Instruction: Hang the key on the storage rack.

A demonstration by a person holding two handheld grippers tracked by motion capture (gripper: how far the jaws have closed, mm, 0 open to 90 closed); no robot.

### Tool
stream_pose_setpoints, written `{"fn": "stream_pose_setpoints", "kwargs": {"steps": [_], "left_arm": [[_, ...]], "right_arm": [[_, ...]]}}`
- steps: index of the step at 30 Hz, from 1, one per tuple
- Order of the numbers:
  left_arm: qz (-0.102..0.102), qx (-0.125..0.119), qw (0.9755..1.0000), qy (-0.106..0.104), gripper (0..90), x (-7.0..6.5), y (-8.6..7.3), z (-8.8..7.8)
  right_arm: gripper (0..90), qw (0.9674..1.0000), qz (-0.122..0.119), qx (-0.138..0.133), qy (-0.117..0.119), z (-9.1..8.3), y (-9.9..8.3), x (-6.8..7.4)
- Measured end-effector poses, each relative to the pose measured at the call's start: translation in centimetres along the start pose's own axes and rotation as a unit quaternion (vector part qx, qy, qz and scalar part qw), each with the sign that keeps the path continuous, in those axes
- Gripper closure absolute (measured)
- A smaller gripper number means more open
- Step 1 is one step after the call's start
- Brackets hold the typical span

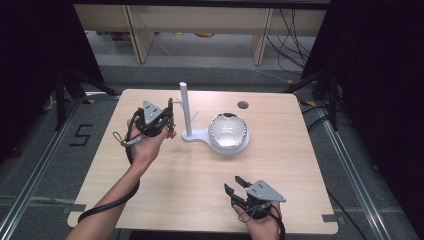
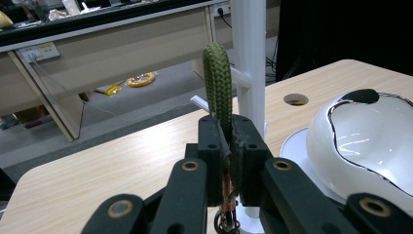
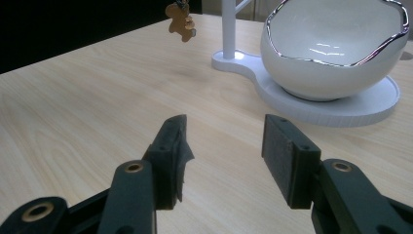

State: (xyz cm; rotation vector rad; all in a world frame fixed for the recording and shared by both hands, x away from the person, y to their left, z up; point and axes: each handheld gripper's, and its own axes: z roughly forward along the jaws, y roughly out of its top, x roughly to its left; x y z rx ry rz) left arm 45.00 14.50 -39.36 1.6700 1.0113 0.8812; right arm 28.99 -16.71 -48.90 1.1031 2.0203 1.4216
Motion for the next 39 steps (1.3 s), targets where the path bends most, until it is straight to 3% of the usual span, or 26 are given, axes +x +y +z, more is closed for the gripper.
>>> {"fn": "stream_pose_setpoints", "kwargs": {"steps": [5,8,9,18,21,26,30,39], "left_arm": [[0.017,-0.002,0.9998,0.002,83.4,-0.4,0.3,-0.1],[0.018,0.000,0.9998,-0.004,83.5,-0.7,0.5,-0.1],[0.023,-0.002,0.9997,-0.001,83.6,-0.7,0.6,-0.1],[0.026,0.003,0.9996,-0.003,83.9,-0.9,0.7,0.3],[0.025,0.003,0.9997,-0.005,83.9,-0.9,0.7,0.4],[0.026,0.004,0.9996,-0.008,83.8,-1.1,0.6,0.8],[0.027,0.007,0.9996,-0.009,83.8,-1.2,0.5,1.0],[0.033,0.006,0.9991,-0.025,84.9,-1.4,0.1,1.8]], "right_arm": [[52.3,1.0000,-0.006,-0.002,0.007,0.2,-0.1,-0.1],[52.3,0.9999,-0.014,-0.006,0.008,0.3,0.0,-0.1],[52.3,1.0000,0.004,0.000,0.007,0.2,-0.1,0.1],[52.2,1.0000,-0.003,-0.003,0.002,0.1,0.0,-0.1],[52.2,0.9999,0.006,-0.005,0.013,0.2,-0.1,-0.1],[52.0,0.9998,0.000,-0.008,0.016,0.4,-0.1,-0.1],[52.0,1.0000,0.000,0.002,0.007,0.1,0.0,-0.1],[52.0,0.9999,-0.009,-0.001,0.006,0.1,-0.2,-0.3]]}}
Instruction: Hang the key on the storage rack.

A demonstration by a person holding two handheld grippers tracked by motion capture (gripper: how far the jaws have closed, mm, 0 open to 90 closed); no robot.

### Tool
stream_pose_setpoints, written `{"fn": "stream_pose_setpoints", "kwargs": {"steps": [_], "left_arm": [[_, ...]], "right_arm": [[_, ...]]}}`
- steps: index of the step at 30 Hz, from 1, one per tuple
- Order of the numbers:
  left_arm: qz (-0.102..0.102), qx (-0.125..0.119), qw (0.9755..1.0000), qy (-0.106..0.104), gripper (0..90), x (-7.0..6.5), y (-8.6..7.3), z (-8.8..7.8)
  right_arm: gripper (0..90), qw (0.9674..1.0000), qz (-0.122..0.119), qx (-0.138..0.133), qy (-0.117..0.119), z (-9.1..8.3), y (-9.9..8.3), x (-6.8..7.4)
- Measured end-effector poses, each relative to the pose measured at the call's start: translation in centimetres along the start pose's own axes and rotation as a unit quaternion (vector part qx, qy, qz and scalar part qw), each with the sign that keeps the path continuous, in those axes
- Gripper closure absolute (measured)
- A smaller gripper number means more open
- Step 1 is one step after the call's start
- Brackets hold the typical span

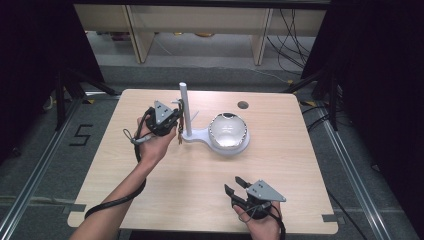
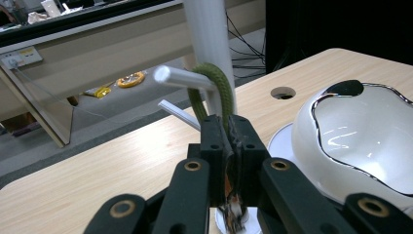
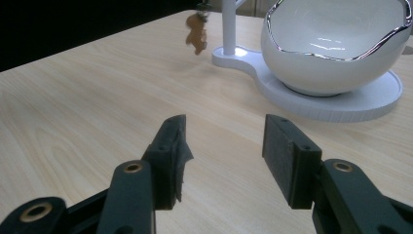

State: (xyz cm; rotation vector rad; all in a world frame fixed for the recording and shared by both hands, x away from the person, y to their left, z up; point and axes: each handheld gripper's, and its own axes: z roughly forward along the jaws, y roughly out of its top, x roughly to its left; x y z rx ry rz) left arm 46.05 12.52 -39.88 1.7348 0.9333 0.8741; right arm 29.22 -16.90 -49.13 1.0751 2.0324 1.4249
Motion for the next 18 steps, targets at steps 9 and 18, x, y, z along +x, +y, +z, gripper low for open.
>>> {"fn": "stream_pose_setpoints", "kwargs": {"steps": [9,18], "left_arm": [[-0.002,-0.007,1.0000,-0.004,84.0,0.0,0.0,-0.4],[-0.029,0.007,0.9991,-0.029,75.8,0.1,-0.6,-1.6]], "right_arm": [[52.0,1.0000,0.008,-0.004,0.002,0.1,0.0,0.0],[51.5,1.0000,0.007,-0.001,0.000,0.0,-0.1,-0.2]]}}
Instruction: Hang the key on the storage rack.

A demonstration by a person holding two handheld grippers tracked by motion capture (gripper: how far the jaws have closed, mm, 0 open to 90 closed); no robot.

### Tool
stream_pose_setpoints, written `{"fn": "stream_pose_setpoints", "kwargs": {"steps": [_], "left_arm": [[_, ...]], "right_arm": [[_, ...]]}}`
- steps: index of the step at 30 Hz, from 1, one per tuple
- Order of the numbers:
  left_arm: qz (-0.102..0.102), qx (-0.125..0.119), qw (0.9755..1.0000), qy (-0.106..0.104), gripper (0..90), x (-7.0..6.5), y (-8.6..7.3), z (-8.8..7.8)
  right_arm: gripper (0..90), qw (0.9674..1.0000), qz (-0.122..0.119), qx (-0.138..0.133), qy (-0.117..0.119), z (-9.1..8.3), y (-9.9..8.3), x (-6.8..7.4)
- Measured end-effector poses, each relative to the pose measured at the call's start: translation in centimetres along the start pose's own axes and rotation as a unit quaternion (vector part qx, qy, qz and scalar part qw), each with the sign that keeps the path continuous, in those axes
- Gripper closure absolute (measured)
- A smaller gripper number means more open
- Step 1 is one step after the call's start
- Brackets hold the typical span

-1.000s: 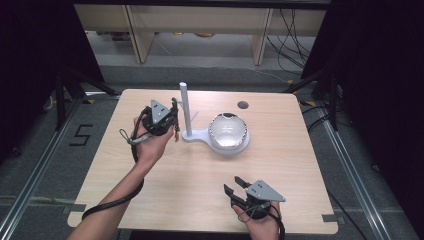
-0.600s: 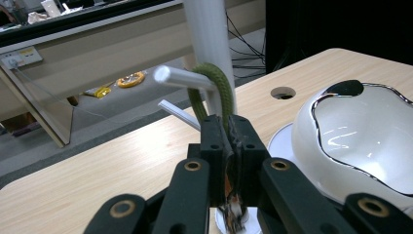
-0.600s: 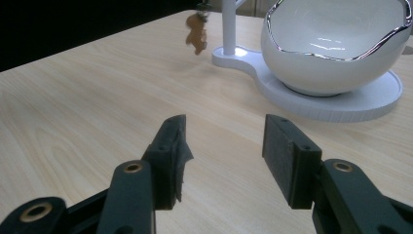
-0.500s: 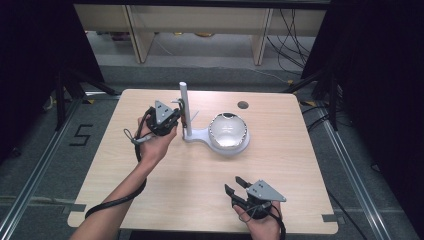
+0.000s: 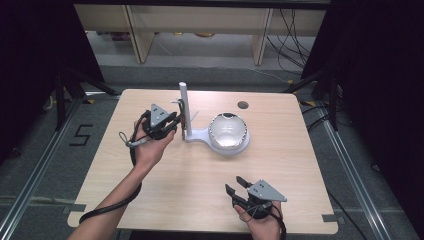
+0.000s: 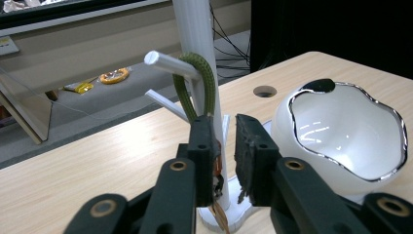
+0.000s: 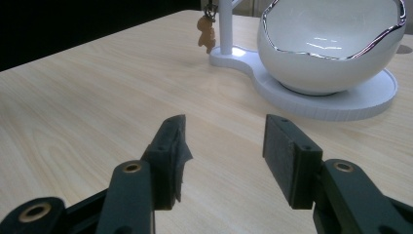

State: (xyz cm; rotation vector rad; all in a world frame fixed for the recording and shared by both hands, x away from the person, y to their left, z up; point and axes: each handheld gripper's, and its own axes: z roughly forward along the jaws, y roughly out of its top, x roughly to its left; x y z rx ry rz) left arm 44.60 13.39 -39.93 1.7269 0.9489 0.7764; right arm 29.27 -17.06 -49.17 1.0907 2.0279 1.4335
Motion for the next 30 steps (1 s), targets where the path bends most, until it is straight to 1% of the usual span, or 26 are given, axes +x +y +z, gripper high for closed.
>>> {"fn": "stream_pose_setpoints", "kwargs": {"steps": [1,2,4,5,6,7,8,9,10,11,12,13,14,21,22,23,25,26,27,28,29,30], "left_arm": [[0.003,-0.003,1.0000,-0.005,74.7,0.2,-0.1,-0.1],[0.002,-0.003,1.0000,-0.007,73.7,0.2,-0.2,-0.3],[0.002,-0.001,1.0000,-0.007,72.4,0.3,-0.3,-0.5],[0.000,-0.001,1.0000,-0.009,70.0,0.4,-0.4,-0.7],[-0.002,-0.003,0.9999,-0.012,70.0,0.5,-0.5,-0.9],[-0.004,0.000,0.9999,-0.011,68.4,0.5,-0.6,-1.3],[-0.010,-0.004,0.9999,-0.010,64.4,0.8,-0.8,-1.8],[-0.010,-0.004,0.9999,-0.010,62.7,0.8,-0.8,-1.8],[-0.015,-0.007,0.9998,-0.009,61.0,1.0,-1.1,-2.3],[-0.015,-0.007,0.9998,-0.009,60.1,1.0,-1.1,-2.3],[-0.016,-0.007,0.9998,-0.009,59.1,1.2,-1.4,-2.8],[-0.016,-0.007,0.9998,-0.009,58.4,1.2,-1.4,-2.8],[-0.016,-0.005,0.9998,-0.010,57.6,1.3,-1.6,-3.2],[-0.012,-0.007,0.9998,-0.015,54.0,1.4,-2.3,-4.3],[-0.011,-0.005,0.9998,-0.017,53.7,1.4,-2.6,-4.8],[-0.010,-0.005,0.9998,-0.017,53.3,1.4,-2.8,-5.0],[-0.010,-0.004,0.9998,-0.018,53.0,1.5,-2.9,-5.2],[-0.015,-0.007,0.9997,-0.017,52.5,1.6,-3.1,-5.6],[-0.015,-0.007,0.9997,-0.017,52.3,1.6,-3.1,-5.6],[-0.019,-0.012,0.9996,-0.016,52.0,1.8,-3.3,-5.9],[-0.019,-0.012,0.9996,-0.016,51.8,1.8,-3.3,-5.9],[-0.019,-0.010,0.9997,-0.014,51.8,1.9,-3.3,-6.1]], "right_arm": [[51.5,1.0000,0.001,-0.003,0.001,0.1,0.0,0.0],[51.4,1.0000,-0.004,-0.003,0.000,0.1,0.0,-0.1],[51.4,1.0000,-0.001,-0.003,0.004,0.1,0.0,-0.1],[51.3,1.0000,-0.007,-0.003,-0.001,0.1,0.0,-0.1],[51.3,1.0000,-0.007,-0.003,-0.001,0.1,0.0,-0.1],[51.3,0.9999,-0.012,-0.006,-0.003,0.1,-0.1,-0.2],[51.3,0.9999,-0.014,-0.006,-0.003,0.1,-0.1,-0.2],[51.3,0.9999,-0.014,-0.006,-0.003,0.1,-0.1,-0.2],[51.3,0.9999,-0.011,-0.006,-0.005,0.1,-0.1,-0.2],[51.3,0.9999,-0.011,-0.006,-0.005,0.1,-0.1,-0.2],[51.3,1.0000,0.002,0.003,-0.006,0.0,-0.1,-0.1],[51.3,1.0000,0.002,0.003,-0.006,0.0,-0.1,-0.1],[51.2,1.0000,-0.006,-0.005,-0.005,0.2,-0.1,-0.2],[51.1,0.9999,-0.007,-0.005,-0.006,0.1,-0.1,-0.2],[51.2,0.9999,-0.009,-0.001,-0.010,0.1,-0.1,-0.3],[51.1,1.0000,0.000,0.006,-0.007,0.0,-0.1,-0.2],[51.1,1.0000,0.001,0.005,-0.005,0.0,-0.1,-0.2],[51.1,1.0000,0.002,0.004,-0.003,0.0,-0.2,-0.2],[51.1,1.0000,0.002,0.004,-0.003,0.0,-0.2,-0.2],[51.1,1.0000,0.008,0.001,0.003,0.1,-0.2,-0.3],[51.1,1.0000,0.008,0.001,0.003,0.1,-0.2,-0.3],[51.0,0.9999,0.007,0.006,-0.006,0.0,-0.2,-0.2]]}}
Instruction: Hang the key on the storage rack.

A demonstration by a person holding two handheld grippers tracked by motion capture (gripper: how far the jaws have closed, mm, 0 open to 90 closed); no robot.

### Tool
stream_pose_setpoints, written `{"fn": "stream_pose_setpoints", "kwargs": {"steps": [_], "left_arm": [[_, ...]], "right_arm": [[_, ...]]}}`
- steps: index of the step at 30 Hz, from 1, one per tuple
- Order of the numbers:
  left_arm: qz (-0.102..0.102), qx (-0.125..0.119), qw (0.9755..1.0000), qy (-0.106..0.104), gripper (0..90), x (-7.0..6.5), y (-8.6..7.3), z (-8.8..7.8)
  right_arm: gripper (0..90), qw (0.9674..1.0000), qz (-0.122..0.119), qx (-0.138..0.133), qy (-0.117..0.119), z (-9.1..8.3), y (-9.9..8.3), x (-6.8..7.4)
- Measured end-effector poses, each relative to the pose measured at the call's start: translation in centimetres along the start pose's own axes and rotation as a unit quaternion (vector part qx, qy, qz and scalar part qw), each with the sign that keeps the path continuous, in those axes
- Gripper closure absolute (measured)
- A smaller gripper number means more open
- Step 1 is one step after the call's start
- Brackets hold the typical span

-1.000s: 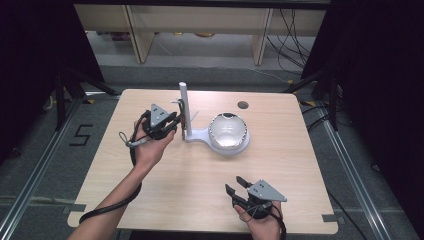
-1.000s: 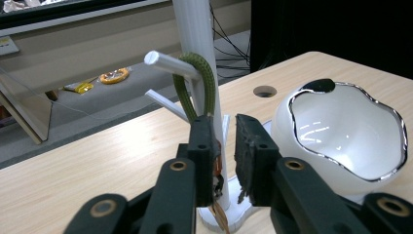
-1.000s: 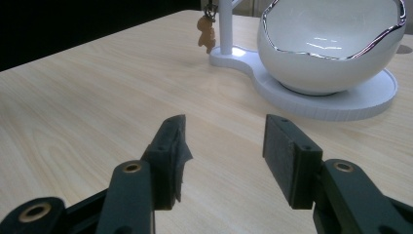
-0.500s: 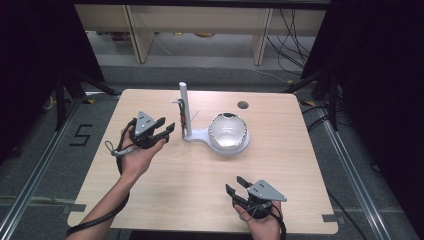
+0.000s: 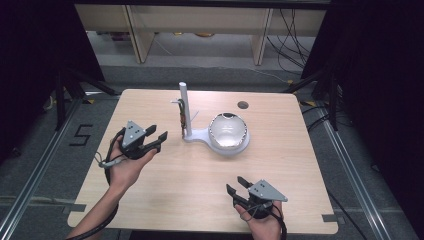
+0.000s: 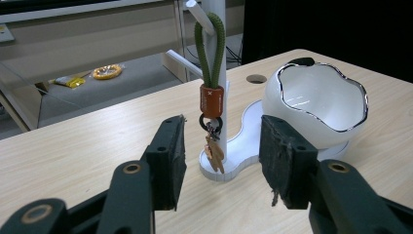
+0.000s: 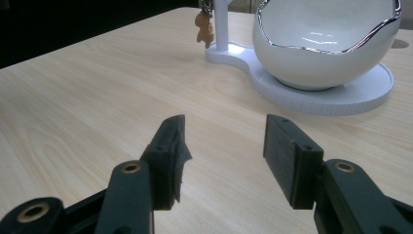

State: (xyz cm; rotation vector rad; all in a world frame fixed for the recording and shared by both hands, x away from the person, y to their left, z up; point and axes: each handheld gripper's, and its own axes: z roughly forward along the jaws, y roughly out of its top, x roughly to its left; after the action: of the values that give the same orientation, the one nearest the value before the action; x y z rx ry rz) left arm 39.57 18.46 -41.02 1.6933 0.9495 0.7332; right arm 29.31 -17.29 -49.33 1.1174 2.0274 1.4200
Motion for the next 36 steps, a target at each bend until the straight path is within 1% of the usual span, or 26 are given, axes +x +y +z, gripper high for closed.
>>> {"fn": "stream_pose_setpoints", "kwargs": {"steps": [1,2,3,5,9,10,11,12,14,15,16,21,22,23,25,26,28,29,30,34,35,36], "left_arm": [[0.000,-0.003,1.0000,0.000,51.5,0.1,-0.1,-0.1],[-0.002,-0.002,1.0000,0.001,51.2,0.1,-0.2,-0.5],[-0.002,-0.002,1.0000,0.001,51.0,0.1,-0.2,-0.5],[-0.003,-0.003,1.0000,0.002,50.8,0.2,-0.5,-1.0],[-0.007,-0.005,1.0000,0.003,50.5,0.3,-0.9,-1.6],[-0.008,-0.003,1.0000,0.004,50.0,0.4,-1.2,-2.0],[-0.008,-0.003,1.0000,0.004,49.8,0.4,-1.2,-2.0],[-0.010,-0.002,0.9999,0.004,49.5,0.4,-1.4,-2.2],[-0.012,-0.003,0.9999,0.008,49.1,0.7,-1.8,-2.8],[-0.012,-0.003,0.9999,0.008,48.9,0.7,-1.8,-2.8],[-0.014,-0.003,0.9998,0.010,48.7,0.8,-2.1,-3.2],[-0.020,-0.004,0.9997,0.011,47.7,1.1,-2.9,-3.9],[-0.022,-0.003,0.9997,0.013,47.6,1.2,-3.4,-4.3],[-0.022,-0.003,0.9997,0.013,47.5,1.2,-3.4,-4.3],[-0.023,0.000,0.9996,0.015,47.4,1.4,-3.9,-4.6],[-0.026,0.000,0.9995,0.017,47.3,1.5,-4.4,-4.9],[-0.029,0.003,0.9993,0.021,47.3,1.5,-5.0,-5.3],[-0.029,0.003,0.9993,0.021,47.3,1.5,-5.0,-5.3],[-0.030,0.004,0.9993,0.022,47.2,1.6,-5.2,-5.4],[-0.038,0.006,0.9990,0.022,47.0,1.4,-6.6,-6.1],[-0.038,0.006,0.9990,0.022,47.0,1.4,-6.6,-6.1],[-0.036,0.012,0.9989,0.027,46.9,1.4,-7.1,-6.4]], "right_arm": [[51.0,1.0000,0.001,-0.005,0.006,0.1,0.0,0.0],[51.1,1.0000,0.000,-0.005,0.005,0.1,0.0,0.0],[51.1,1.0000,0.000,-0.005,0.005,0.1,0.0,0.0],[51.0,1.0000,-0.005,0.001,0.001,0.0,0.0,0.0],[51.0,1.0000,0.000,-0.001,0.003,0.0,0.0,0.0],[50.9,0.9999,-0.011,-0.003,-0.001,0.0,0.0,-0.1],[50.9,0.9999,-0.015,-0.004,-0.001,0.0,0.1,-0.1],[50.9,0.9999,-0.010,-0.003,-0.001,0.0,0.1,-0.1],[50.9,0.9999,-0.012,-0.006,-0.003,0.0,0.0,-0.2],[50.9,0.9999,-0.012,-0.006,-0.003,0.0,0.0,-0.2],[50.9,0.9999,-0.009,-0.005,-0.004,0.0,0.0,-0.1],[50.8,0.9999,-0.015,-0.003,-0.003,0.0,0.1,-0.1],[50.7,0.9999,-0.011,-0.005,-0.001,0.1,0.0,0.0],[50.7,0.9999,-0.011,-0.005,-0.001,0.1,0.0,0.0],[50.7,1.0000,-0.008,-0.005,0.001,0.0,0.0,0.0],[50.6,0.9999,-0.015,-0.003,-0.003,0.0,0.1,-0.1],[50.6,0.9999,-0.012,-0.002,-0.003,0.0,0.1,-0.1],[50.6,0.9999,-0.013,-0.003,-0.003,0.0,0.1,-0.1],[50.6,0.9997,-0.021,-0.007,-0.006,0.0,0.1,-0.2],[50.6,0.9999,-0.017,-0.004,-0.003,0.0,0.1,-0.1],[50.6,0.9999,-0.017,-0.004,-0.003,0.0,0.1,-0.1],[50.5,0.9998,-0.017,-0.004,-0.004,0.0,0.1,-0.1]]}}
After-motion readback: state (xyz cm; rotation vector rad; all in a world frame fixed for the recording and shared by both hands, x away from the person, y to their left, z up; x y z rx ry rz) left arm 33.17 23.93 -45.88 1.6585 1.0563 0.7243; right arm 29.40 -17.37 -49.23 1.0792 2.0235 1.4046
